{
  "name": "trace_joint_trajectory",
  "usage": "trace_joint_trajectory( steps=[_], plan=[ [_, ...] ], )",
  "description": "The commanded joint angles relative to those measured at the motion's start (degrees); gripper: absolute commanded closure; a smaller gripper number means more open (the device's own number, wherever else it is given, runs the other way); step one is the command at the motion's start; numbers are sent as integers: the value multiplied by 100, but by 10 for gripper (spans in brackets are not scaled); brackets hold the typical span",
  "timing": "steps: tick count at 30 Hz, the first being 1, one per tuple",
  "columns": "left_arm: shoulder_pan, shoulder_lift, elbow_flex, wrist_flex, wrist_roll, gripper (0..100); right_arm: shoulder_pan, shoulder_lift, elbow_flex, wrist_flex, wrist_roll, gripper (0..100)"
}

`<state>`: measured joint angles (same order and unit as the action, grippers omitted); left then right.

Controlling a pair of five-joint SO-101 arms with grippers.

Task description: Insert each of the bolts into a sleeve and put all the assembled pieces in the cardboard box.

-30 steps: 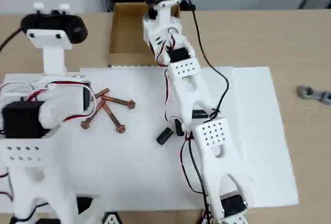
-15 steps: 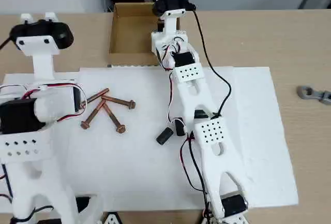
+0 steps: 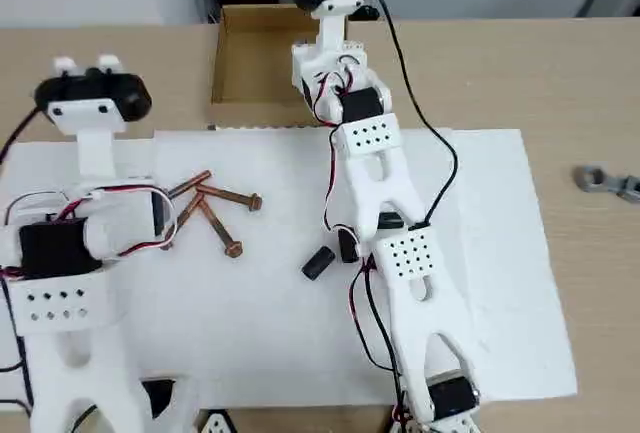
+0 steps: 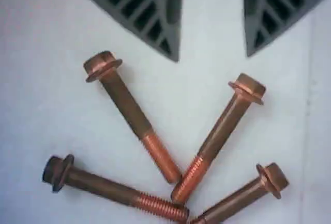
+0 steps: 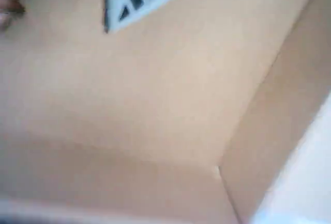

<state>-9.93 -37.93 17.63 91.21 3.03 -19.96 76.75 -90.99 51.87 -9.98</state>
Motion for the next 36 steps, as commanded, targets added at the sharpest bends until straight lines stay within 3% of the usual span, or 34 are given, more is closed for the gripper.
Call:
trace_joint_trajectory(
  steps=[1,4,17,26,36],
  plan=[
    [0,-132,-4,-246,-35,913,171,-884,-536,611,-62,877],
    [18,18,-4,-255,-26,899,277,-1341,-536,1165,-62,992],
    [26,2866,-1095,149,369,881,426,-3240,-536,4330,-62,993],
    [26,4615,-2396,809,44,881,444,-4549,-501,4488,-26,994],
    [18,5618,-2457,826,246,882,444,-5200,-18,4541,-18,994]
  ],
)
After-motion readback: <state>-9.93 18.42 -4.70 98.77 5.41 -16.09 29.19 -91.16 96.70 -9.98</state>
